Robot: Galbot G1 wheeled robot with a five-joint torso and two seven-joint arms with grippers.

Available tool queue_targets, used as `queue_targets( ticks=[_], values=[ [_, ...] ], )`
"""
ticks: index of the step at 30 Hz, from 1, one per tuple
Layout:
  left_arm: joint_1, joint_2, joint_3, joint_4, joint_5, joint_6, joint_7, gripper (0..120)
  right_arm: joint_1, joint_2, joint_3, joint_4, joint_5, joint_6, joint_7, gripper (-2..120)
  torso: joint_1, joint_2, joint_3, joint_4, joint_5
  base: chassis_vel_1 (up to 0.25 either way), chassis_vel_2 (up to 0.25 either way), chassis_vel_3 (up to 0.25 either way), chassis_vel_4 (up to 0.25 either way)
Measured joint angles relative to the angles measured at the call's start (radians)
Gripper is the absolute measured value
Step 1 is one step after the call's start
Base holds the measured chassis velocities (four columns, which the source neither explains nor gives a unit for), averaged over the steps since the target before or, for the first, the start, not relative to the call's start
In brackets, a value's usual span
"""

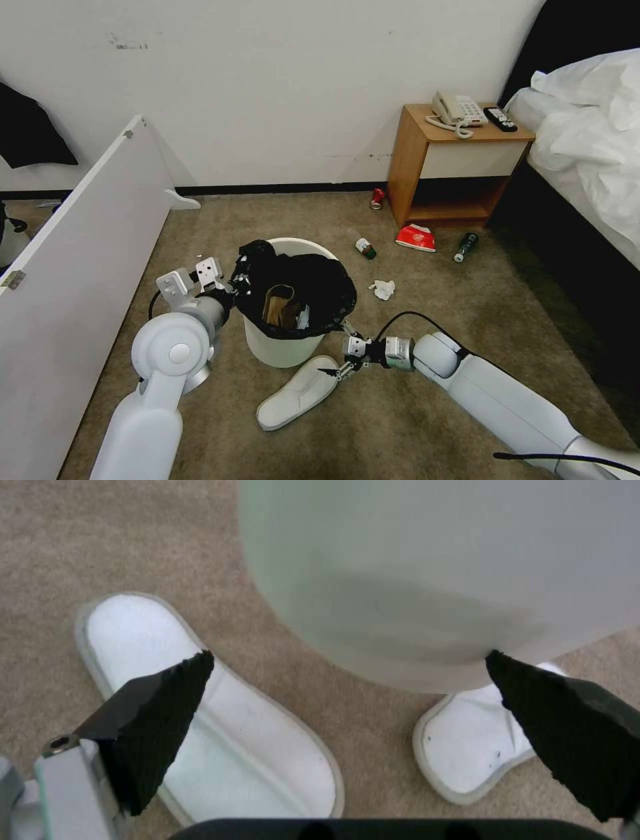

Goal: Pick up the trash bin, then pick up the garbage from the floor and place it into the trash bin.

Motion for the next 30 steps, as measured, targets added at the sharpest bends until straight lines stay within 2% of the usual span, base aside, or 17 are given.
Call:
queue_targets(
  ticks=[11, 30],
  values=[
    [-0.023, -0.003, -0.002, 0.012, -0.013, 0.0, 0.017, 5, -0.012, 0.016, 0.001, -0.049, 0.002, 0.023, -0.01, 100, 0.0, 0.0, 0.0, 0.0001, 0.0, 0.0, 0.0, 0.0, 0.0],
    [-0.018, -0.007, -0.003, 0.0, -0.016, 0.0, 0.02, 4, 0.004, 0.15, -0.004, -0.237, 0.011, 0.107, -0.019, 100, 0.0, 0.0, 0.0, 0.0001, 0.0002, 0.0, 0.0, 0.0, 0.0]
  ],
)
